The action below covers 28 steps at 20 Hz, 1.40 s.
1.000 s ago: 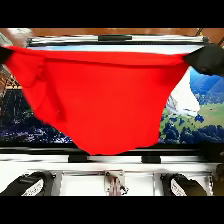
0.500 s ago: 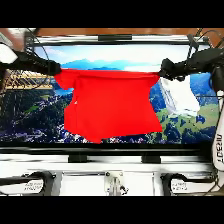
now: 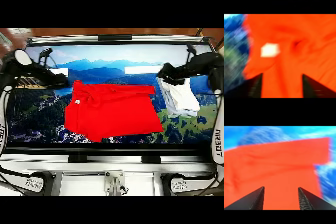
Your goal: Fold the shirts.
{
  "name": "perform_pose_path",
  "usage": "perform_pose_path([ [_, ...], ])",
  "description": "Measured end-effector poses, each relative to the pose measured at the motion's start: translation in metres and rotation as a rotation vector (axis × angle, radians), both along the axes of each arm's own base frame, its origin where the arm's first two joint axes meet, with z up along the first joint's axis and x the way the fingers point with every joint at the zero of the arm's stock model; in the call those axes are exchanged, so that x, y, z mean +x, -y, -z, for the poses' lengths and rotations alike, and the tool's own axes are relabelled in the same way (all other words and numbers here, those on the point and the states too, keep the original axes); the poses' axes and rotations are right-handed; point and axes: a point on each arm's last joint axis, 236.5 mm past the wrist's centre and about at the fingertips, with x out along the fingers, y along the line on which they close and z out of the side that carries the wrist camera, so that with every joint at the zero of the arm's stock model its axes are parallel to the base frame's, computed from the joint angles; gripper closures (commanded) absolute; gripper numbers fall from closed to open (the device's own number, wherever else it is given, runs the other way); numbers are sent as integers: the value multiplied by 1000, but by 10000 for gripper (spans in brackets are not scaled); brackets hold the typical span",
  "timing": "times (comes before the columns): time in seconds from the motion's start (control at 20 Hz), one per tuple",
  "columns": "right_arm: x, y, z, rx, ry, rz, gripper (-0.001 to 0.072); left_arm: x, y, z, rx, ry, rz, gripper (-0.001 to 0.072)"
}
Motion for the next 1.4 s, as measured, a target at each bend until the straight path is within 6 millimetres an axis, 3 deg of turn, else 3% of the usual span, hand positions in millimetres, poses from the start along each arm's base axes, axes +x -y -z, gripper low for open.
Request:
perform_pose_path([
  [0.1,-34,32,6,-123,-92,-49,191,-33,-28,1,24,-121,10,189],
  [0.15,-54,52,10,-170,-149,-59,191,-49,-40,2,27,-170,3,100],
  [0.25,-83,82,14,-202,-219,-29,191,-84,-61,10,29,-258,-24,85],
  [0.3,-95,88,16,-187,-244,-20,191,-102,-65,19,22,-297,-33,86],
  [0.45,-127,93,33,-135,-311,4,191,-142,-60,53,-28,-361,-54,86],
  [0.6,-149,82,52,-75,-371,-1,191,-164,-45,92,-88,-388,-89,86],
  [0.9,-177,72,87,-26,-451,-14,188,-158,-17,134,-151,-352,-143,94],
  [0.95,-184,68,94,-13,-472,-22,135,-156,-13,139,-152,-348,-141,145],
  [1.05,-195,59,107,19,-500,-34,134,-155,-3,146,-158,-349,-135,551],
  [1.1,-201,54,115,36,-517,-37,134,-153,-2,149,-157,-343,-135,644],
  [1.15,-206,50,121,52,-528,-37,134,-152,1,149,-163,-341,-136,675],
  [1.4,-204,43,148,78,-498,23,134,-142,6,139,-168,-312,-86,676],
])
